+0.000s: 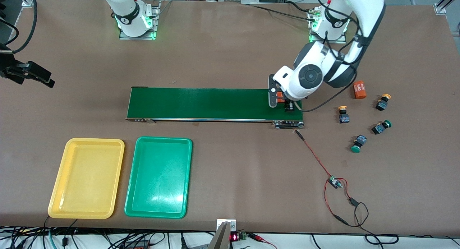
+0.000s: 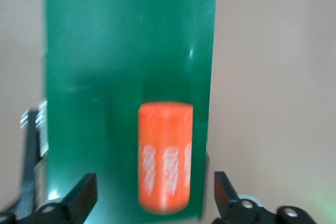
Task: Sort buttons by color to trays
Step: 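Carry the cylinder onto the green conveyor belt and open the left gripper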
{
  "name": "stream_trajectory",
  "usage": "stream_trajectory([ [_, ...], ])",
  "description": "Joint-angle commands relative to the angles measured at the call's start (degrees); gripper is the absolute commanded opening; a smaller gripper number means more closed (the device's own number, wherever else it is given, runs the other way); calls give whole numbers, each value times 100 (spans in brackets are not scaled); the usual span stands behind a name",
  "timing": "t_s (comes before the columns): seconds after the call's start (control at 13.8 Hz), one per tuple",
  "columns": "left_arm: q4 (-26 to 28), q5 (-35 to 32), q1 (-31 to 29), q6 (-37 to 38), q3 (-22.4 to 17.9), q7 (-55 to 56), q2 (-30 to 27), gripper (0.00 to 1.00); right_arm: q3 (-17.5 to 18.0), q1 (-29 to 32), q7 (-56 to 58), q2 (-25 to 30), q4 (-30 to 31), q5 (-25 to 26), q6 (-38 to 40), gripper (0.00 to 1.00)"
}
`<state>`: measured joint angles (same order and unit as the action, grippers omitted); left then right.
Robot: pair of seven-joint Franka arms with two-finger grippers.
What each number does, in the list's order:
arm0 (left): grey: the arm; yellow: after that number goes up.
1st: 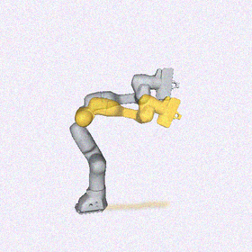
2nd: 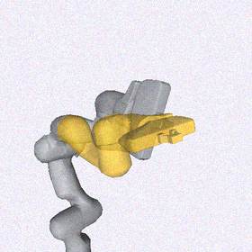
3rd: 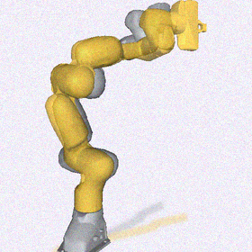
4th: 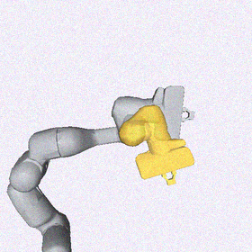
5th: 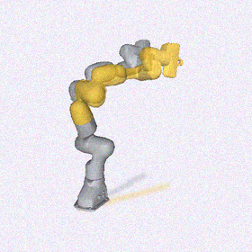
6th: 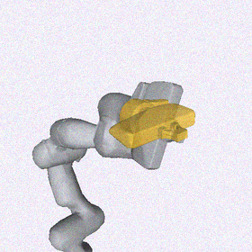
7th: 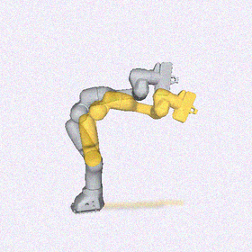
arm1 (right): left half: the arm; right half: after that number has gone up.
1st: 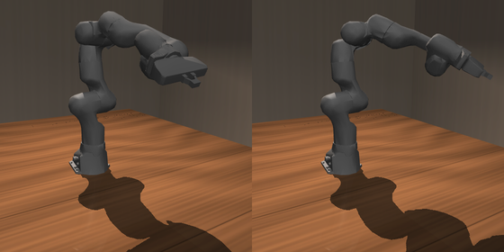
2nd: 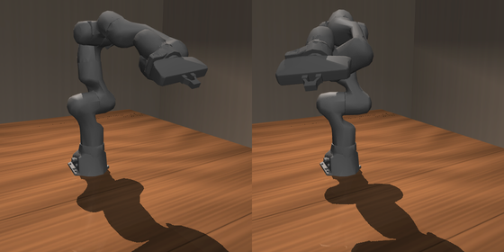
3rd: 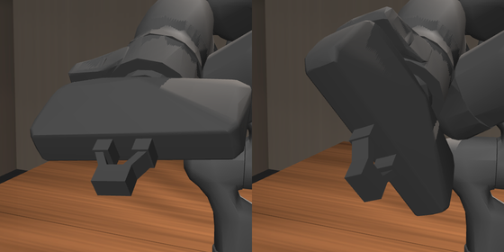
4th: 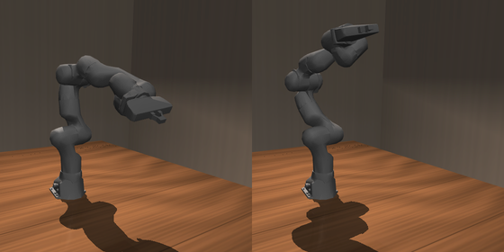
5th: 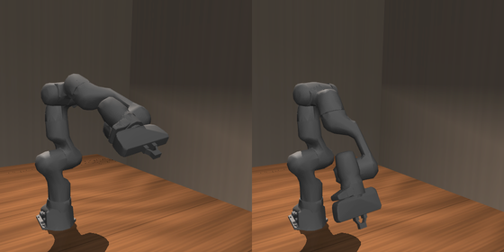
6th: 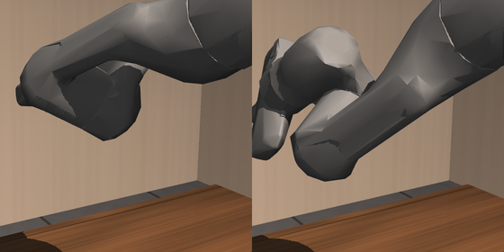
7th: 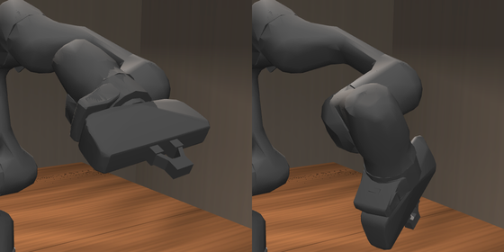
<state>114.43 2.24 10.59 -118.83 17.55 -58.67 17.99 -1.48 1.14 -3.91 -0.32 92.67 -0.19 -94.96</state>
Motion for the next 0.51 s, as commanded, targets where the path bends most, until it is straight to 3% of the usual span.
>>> stream_trajectory([
  [0.0, -849, -39, -442, 1051, -41, 14, -130, 100, -1, 9, 31, 24, -21, -95, 65, 100],
  [0.29, -1825, 284, -1724, 1125, -24, -65, 580, 100, -10, 9, 31, 32, -21, -95, 74, 100],
  [0.44, -1986, 242, -1850, 1117, -76, -57, 749, 100, -1, 9, 31, 32, -21, -104, 74, 100],
])
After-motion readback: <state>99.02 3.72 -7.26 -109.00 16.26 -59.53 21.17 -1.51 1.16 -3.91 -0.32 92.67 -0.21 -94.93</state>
